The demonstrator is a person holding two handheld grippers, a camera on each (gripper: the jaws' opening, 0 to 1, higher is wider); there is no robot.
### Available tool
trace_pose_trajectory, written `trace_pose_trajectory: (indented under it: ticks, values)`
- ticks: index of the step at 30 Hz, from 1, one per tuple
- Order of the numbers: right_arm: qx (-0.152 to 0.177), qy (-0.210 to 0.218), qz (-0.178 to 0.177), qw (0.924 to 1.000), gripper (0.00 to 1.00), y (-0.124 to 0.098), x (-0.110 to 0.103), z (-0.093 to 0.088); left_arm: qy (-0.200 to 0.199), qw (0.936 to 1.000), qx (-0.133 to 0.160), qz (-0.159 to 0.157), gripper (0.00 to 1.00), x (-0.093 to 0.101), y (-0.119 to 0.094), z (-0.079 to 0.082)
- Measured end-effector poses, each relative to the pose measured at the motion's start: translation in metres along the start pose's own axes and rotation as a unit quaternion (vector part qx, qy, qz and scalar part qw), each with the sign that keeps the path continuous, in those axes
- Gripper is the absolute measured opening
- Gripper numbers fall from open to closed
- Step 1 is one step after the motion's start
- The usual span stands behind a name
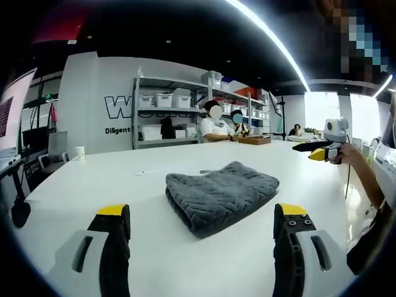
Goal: Open the folded towel by lifting each exposed corner and separating the folded layers until the towel lies flat within the target outline without major curled edges
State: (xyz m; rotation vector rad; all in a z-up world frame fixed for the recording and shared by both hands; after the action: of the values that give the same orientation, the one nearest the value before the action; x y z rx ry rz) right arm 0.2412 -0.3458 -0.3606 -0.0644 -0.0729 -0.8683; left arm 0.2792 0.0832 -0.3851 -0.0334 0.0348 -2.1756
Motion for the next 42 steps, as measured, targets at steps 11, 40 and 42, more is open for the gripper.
trace_pose_trajectory:
  ticks: [11, 40, 42]
  values:
    - [-0.002, 0.000, 0.002, 1.0000, 0.52, 0.007, 0.004, -0.002, 0.003, 1.0000, -0.004, -0.001, 0.93, -0.005, 0.007, 0.000]
    - [-0.005, 0.007, 0.010, 0.9999, 0.46, 0.034, 0.021, -0.012, -0.001, 0.9993, -0.010, -0.037, 0.88, -0.019, 0.043, 0.005]
    - [-0.008, 0.005, 0.008, 0.9999, 0.46, 0.037, 0.022, -0.013, 0.004, 0.9991, -0.012, -0.040, 0.88, -0.020, 0.048, 0.007]
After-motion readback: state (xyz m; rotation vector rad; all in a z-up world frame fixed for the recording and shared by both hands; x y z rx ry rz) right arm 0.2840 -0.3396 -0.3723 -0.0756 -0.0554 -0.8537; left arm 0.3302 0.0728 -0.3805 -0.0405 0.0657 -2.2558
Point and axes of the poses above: the point that each gripper's makers call its tool centre point, and the gripper's own axes: y roughly forward along the fingers, x roughly to its right, z roughly out of its top, the point moved 10 cm from there along -y, roughly backward along the fingers, and after that the axes turned 6 degrees about x, right-handed, at the moved point
